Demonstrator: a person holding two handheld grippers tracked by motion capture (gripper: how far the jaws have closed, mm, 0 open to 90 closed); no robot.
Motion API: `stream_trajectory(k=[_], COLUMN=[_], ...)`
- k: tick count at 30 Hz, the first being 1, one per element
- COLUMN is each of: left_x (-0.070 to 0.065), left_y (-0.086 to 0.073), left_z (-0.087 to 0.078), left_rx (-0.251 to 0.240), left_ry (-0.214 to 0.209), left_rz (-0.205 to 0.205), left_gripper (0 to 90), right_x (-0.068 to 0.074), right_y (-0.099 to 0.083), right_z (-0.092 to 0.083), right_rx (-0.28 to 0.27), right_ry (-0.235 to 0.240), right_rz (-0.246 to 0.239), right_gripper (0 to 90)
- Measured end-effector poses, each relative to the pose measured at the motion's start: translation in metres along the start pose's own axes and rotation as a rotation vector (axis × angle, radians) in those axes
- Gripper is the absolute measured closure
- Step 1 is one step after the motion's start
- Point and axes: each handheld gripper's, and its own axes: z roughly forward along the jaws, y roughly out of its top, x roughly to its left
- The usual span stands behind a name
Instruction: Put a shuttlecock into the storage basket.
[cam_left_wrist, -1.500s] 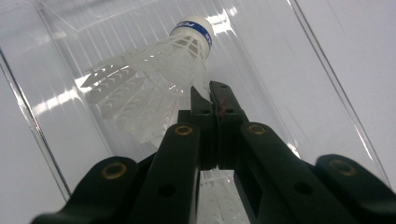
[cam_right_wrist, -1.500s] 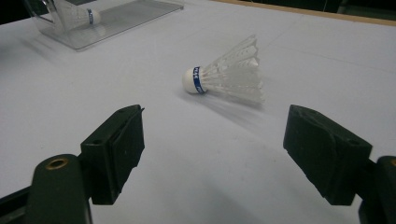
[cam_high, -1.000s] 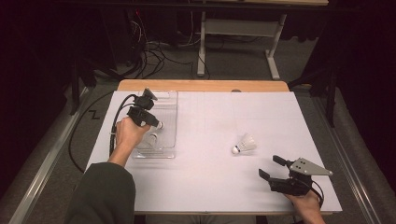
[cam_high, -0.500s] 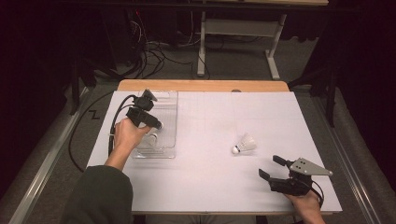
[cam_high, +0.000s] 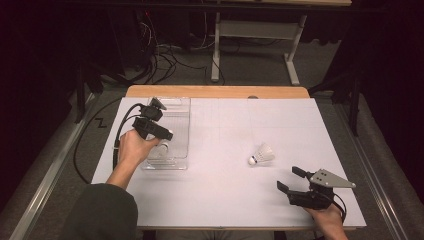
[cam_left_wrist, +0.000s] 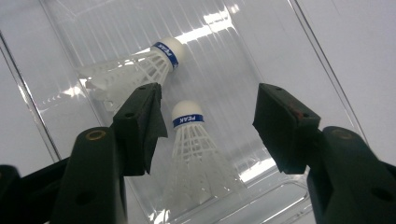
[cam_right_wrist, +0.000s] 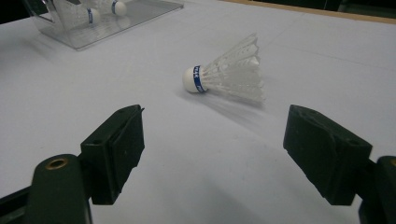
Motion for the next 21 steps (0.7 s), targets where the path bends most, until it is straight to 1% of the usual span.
stream_trajectory(k=[4, 10, 21], left_x=[-0.002, -0.005, -0.013], left_y=[-0.003, -0.007, -0.013], left_z=[-0.002, -0.006, -0.013], left_rx=[-0.010, -0.026, -0.041], left_ry=[0.003, -0.005, -0.009], left_rz=[0.005, 0.016, 0.042], left_gripper=[40.9, 39.8, 39.0], right_x=[0.000, 0.000, -0.001], right_y=[0.000, 0.000, 0.000], right_z=[0.000, 0.000, 0.000], right_rx=[0.002, 0.002, -0.001], right_ry=[0.000, 0.000, -0.002], right_rz=[0.004, 0.005, 0.004], right_gripper=[20.8, 20.8, 20.8])
